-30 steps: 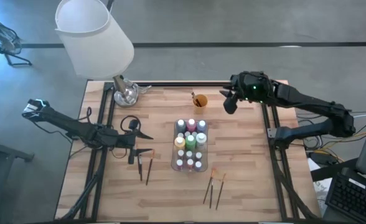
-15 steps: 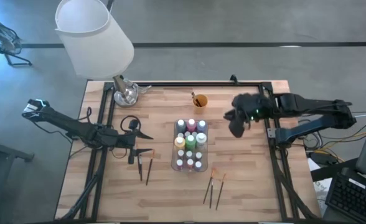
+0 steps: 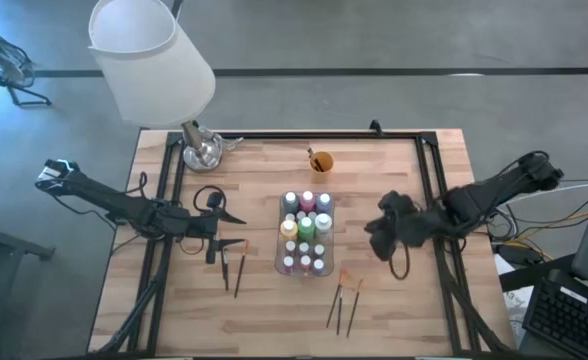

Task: Pick & Place Paint Supplies
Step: Put the orange paintbrush into the yellow cup

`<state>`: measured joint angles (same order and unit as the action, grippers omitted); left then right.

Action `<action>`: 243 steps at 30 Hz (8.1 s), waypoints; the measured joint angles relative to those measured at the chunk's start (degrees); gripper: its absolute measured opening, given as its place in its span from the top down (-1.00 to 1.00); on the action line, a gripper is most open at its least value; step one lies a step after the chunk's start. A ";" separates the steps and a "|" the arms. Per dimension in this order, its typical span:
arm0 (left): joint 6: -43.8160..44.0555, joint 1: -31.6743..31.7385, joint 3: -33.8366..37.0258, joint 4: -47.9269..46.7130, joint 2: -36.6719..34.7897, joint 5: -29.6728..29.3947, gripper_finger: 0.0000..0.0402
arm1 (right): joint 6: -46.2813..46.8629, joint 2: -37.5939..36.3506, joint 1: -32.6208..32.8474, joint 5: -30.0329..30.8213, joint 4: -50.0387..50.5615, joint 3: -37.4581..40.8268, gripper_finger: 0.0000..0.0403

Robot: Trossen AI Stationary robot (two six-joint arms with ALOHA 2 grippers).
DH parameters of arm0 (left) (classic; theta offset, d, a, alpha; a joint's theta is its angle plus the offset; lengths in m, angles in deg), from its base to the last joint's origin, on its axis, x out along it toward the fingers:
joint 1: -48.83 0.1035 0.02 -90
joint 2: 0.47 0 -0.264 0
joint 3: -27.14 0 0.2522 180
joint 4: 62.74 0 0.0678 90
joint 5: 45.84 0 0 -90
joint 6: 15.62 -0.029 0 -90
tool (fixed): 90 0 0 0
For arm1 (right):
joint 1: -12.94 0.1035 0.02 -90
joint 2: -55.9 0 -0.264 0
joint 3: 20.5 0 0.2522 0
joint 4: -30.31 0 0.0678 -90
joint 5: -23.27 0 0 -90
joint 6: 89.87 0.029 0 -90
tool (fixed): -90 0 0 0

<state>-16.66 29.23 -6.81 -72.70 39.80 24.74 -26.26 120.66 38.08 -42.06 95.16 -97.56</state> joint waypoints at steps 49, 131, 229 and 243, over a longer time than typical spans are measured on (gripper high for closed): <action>-0.01 0.01 0.00 0.00 0.01 -0.02 -0.11 | 57.42 37.11 9.59 -17.04 6.42 -6.90 0.18; -0.02 0.00 -0.01 -0.08 0.00 -0.01 -0.11 | 49.52 32.04 8.34 -9.86 9.37 -0.74 0.96; -0.02 0.01 -0.01 -0.02 0.01 0.01 -0.11 | -59.16 9.34 -54.19 -30.70 -99.88 27.31 0.96; -0.02 0.01 -0.01 -0.01 0.00 0.00 -0.11 | -56.38 23.26 -53.03 -26.13 -108.44 27.31 0.96</action>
<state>-16.68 29.25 -6.82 -72.72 39.80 24.74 -82.64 143.92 -14.94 -68.19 -13.28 -70.25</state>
